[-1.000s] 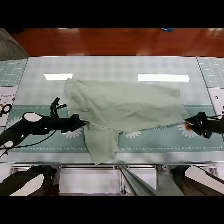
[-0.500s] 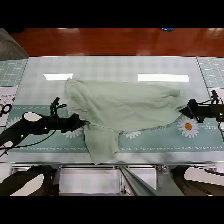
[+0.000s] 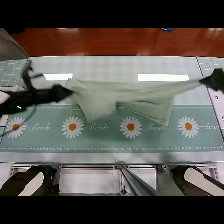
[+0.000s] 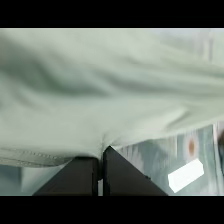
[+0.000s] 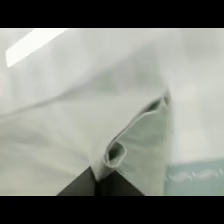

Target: Fold the shirts.

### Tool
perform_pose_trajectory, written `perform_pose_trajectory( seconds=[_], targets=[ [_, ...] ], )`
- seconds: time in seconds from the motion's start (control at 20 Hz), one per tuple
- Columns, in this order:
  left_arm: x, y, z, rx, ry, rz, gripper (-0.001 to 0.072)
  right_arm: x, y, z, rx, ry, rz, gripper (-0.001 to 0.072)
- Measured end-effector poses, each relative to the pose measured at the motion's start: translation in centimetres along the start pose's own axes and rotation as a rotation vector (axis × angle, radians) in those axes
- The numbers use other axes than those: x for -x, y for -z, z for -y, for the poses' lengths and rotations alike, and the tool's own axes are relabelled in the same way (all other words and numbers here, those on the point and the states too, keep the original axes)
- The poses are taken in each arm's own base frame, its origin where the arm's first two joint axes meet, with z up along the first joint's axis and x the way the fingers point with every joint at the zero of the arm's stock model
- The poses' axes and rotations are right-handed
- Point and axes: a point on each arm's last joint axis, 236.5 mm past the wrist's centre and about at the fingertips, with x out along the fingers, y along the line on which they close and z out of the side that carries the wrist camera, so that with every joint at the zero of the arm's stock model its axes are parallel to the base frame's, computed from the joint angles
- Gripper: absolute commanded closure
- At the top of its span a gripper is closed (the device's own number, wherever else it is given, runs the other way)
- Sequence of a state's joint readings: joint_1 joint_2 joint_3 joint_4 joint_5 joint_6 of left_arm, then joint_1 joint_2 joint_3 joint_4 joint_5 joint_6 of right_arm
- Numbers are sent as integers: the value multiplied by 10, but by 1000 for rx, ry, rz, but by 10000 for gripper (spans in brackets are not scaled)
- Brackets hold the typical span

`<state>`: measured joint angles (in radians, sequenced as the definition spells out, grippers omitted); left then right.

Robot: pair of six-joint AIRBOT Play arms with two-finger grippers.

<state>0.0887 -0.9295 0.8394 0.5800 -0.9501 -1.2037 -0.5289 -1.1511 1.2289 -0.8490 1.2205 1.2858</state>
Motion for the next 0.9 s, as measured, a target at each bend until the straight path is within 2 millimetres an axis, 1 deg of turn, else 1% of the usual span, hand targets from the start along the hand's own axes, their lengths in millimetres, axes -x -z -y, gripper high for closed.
perform_pose_trajectory(
  seconds=[0.05,0.15,0.25,0.3,0.35,0.4,0.45,0.5,0.55,0.65,0.7,0.8,0.9],
  targets=[
    [20,-32,15,-56,0,69,690,23,-17,-28,69,-1,59,677],
    [72,-95,52,-173,-3,225,690,69,-44,-83,184,-13,180,677],
    [127,-139,94,-280,-10,363,690,121,-61,-138,278,-45,310,677],
    [153,-153,115,-325,-14,422,690,148,-65,-164,321,-62,371,677],
    [180,-164,138,-372,-15,478,690,174,-67,-185,360,-74,427,677],
    [203,-169,159,-420,-19,528,690,200,-65,-203,393,-83,480,677],
    [227,-170,185,-472,-19,579,690,226,-60,-220,431,-86,528,677],
    [248,-167,206,-523,-24,626,690,247,-53,-232,461,-86,568,677],
    [268,-159,227,-575,-39,667,690,268,-44,-243,489,-82,606,677],
    [303,-136,258,-667,-94,744,690,302,-24,-256,535,-62,667,677],
    [319,-123,268,-701,-133,778,689,314,-12,-259,553,-46,682,677],
    [357,-93,283,-754,-214,862,690,330,9,-258,575,-9,689,677],
    [393,-66,286,-774,-282,933,690,338,26,-254,584,27,678,677]
  ],
)
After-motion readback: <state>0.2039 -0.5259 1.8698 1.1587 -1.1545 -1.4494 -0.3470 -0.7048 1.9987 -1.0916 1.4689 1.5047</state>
